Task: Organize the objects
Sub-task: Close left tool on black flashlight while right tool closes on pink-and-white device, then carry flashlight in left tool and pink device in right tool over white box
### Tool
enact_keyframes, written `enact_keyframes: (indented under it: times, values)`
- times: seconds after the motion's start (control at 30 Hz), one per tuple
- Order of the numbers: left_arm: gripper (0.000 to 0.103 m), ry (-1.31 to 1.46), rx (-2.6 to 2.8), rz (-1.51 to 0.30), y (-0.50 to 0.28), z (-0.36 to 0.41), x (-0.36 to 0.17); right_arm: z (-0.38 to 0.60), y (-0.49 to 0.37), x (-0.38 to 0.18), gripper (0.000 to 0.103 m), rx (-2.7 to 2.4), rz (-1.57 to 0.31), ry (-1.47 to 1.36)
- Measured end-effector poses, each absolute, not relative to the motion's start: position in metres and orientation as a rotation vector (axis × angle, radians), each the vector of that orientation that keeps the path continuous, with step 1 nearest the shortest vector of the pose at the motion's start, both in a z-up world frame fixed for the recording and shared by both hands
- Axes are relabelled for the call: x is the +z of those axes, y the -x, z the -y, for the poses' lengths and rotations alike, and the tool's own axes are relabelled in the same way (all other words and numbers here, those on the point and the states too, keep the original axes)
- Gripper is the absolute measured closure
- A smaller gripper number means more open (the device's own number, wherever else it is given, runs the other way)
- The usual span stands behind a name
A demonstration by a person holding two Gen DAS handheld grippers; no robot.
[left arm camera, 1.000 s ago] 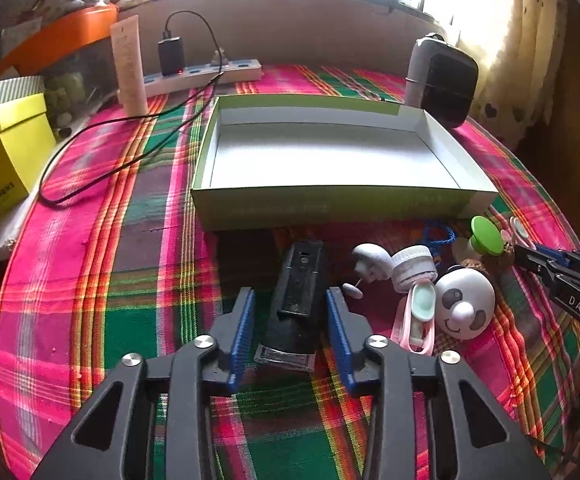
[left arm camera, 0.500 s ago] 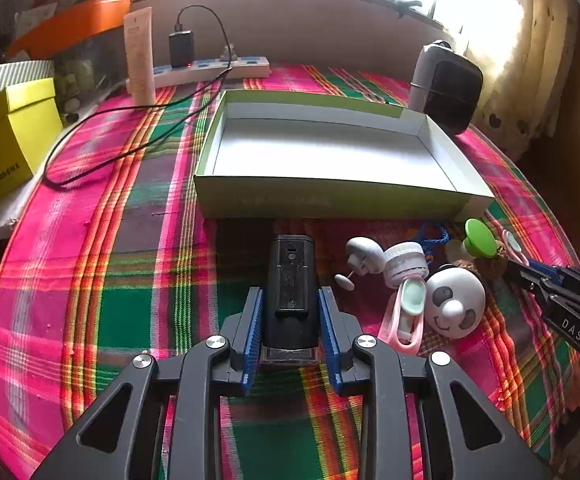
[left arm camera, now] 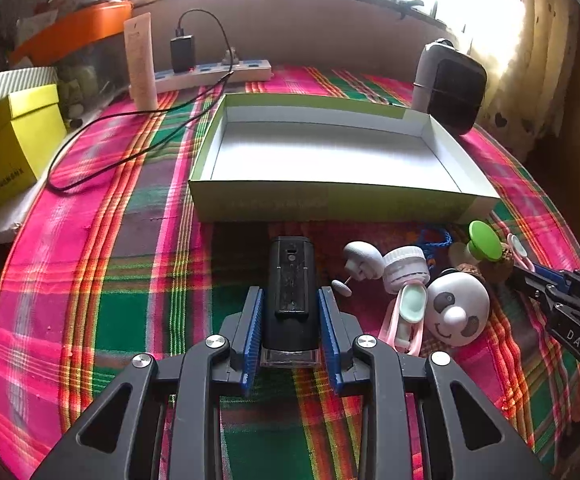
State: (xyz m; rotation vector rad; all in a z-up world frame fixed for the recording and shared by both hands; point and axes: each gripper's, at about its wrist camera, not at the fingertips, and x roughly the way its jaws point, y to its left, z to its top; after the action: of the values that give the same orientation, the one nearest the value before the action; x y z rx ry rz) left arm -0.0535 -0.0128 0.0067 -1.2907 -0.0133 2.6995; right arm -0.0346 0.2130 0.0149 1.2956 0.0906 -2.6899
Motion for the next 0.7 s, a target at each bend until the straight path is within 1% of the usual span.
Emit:
enact_keyframes:
  times: [0.37, 0.7]
  values:
    - [0.078, 1.291, 2.703, 0.032, 0.0537, 0.0156, 0.0069, -0.213, 0.0359, 0.016, 0.085, -2.679, -0.099, -1.298]
    - [0.078, 1.272, 2.705, 0.036, 0.0502, 0.0131, 0.016, -0.214, 0.0356, 0.023, 0.085, -2.686, -0.067, -1.263]
